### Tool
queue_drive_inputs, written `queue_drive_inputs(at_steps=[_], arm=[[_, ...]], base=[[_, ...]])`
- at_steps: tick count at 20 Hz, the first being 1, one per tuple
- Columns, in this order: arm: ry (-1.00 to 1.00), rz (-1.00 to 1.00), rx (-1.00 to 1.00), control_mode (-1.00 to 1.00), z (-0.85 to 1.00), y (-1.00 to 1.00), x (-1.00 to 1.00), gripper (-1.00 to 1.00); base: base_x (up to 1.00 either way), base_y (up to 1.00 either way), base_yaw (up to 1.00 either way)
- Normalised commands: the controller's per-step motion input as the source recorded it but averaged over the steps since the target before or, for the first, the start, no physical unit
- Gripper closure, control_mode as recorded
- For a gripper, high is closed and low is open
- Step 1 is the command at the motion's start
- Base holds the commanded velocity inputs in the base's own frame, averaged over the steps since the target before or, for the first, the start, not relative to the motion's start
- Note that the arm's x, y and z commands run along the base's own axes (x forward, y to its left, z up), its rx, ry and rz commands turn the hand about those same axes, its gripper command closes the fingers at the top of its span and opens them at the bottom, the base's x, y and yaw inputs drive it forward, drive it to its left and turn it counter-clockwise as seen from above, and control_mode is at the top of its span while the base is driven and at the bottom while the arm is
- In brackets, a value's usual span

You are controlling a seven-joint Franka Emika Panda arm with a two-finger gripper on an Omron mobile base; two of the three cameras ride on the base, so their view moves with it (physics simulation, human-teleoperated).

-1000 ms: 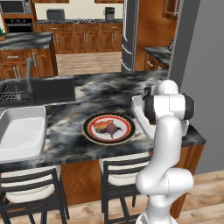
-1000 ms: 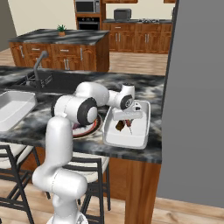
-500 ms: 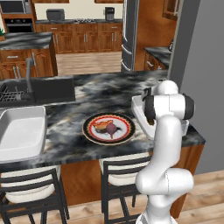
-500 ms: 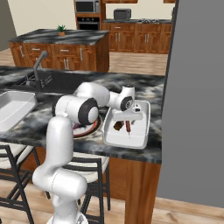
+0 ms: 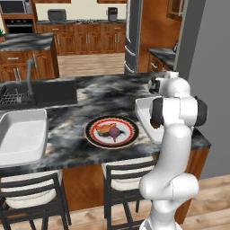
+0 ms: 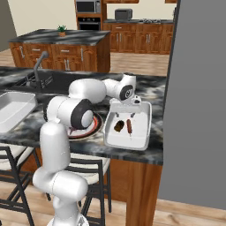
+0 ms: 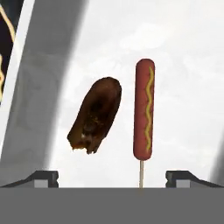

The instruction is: Place one cooked food and one vegetable from the large plate to each tupperware container.

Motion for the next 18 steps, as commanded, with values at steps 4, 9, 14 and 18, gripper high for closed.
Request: queue_drive_inputs(at_steps=[4, 9, 14, 18], arm=[[0.01, -0.15, 0.12, -1.00, 0.82, 0.05, -0.95, -1.00], [-0.02, -0.13, 0.02, -1.00, 0.30, 0.36, -1.00, -1.00], [-0.11, -0.08, 0.00, -1.00, 0.45, 0.75, -0.96, -1.00], [-0.08, -0.06, -0.03, -1.00, 0.48, 0.95, -0.46, -1.00]], base=[[0.00, 0.00, 0.00], [0.00, 0.00, 0.00], [0.00, 0.00, 0.00], [0.00, 0.00, 0.00]])
